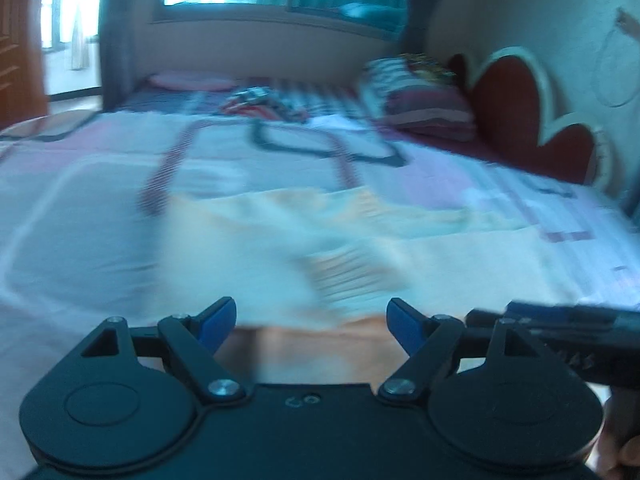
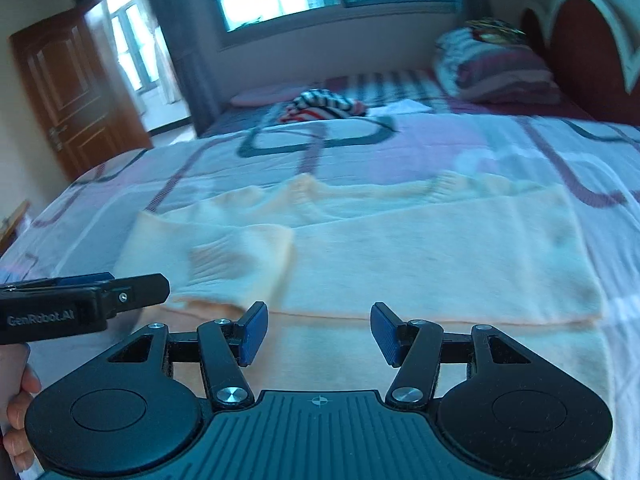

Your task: Fold small clothes

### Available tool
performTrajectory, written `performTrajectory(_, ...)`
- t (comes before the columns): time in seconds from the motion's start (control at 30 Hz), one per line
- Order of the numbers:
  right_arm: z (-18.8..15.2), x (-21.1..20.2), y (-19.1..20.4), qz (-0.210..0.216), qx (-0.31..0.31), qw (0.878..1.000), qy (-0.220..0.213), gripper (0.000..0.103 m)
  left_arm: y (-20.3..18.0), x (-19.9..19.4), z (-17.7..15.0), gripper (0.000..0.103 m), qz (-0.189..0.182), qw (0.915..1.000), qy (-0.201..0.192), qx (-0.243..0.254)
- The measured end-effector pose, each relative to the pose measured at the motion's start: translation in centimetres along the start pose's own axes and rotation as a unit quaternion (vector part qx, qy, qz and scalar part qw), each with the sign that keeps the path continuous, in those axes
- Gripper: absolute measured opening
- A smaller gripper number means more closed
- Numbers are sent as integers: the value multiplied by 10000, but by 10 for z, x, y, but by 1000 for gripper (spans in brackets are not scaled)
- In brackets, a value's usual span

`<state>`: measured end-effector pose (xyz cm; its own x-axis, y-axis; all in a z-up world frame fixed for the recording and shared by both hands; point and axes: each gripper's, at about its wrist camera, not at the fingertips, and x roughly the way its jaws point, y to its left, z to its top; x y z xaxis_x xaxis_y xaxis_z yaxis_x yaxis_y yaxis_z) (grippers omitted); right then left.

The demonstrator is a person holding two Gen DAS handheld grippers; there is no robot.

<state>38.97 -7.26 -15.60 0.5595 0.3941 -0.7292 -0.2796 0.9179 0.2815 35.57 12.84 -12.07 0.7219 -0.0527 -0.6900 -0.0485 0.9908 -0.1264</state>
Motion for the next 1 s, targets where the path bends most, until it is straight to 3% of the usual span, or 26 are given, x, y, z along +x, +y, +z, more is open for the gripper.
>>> performTrajectory(0.2, -8, 36, 47, -100, -865, 9961, 118, 57, 26, 2, -16, 80, 286, 9992, 210, -187)
performTrajectory(0.33, -4, 56, 55, -292, -1032, 9942, 60, 55, 24, 11, -22, 79, 390, 9991, 158, -102)
performTrajectory(0.4, 2, 59, 55, -338, -989, 9945, -13, 19, 23, 14, -21, 79, 417, 9990, 131, -117)
performTrajectory(0.43, 6, 62, 53, -336, -915, 9952, 16, 10, 22, 16, -21, 79, 416, 9990, 136, -134)
performTrajectory(0.63, 26, 32, 25, -323, -305, 9977, -519, 9, 19, 28, -20, 79, 579, 9981, 149, -143)
performTrajectory(0.8, 32, 1, -26, -691, 304, 9942, -765, 9, 18, 34, -19, 80, 662, 9976, 63, -195)
performTrajectory(0.83, 32, -1, -40, -776, 443, 9935, -701, 9, 18, 35, -19, 77, 694, 9974, 19, -189)
performTrajectory(0.9, 29, -3, -62, -975, 641, 9913, -609, 9, 17, 35, -19, 61, 748, 9970, -122, -177)
performTrajectory(0.93, 26, -4, -74, -1081, 757, 9896, -578, 9, 19, 35, -20, 45, 724, 9970, -173, -204)
performTrajectory(1.0, 21, -6, -93, -1230, 948, 9865, -518, 9, 20, 36, -21, 38, 624, 9975, -193, -268)
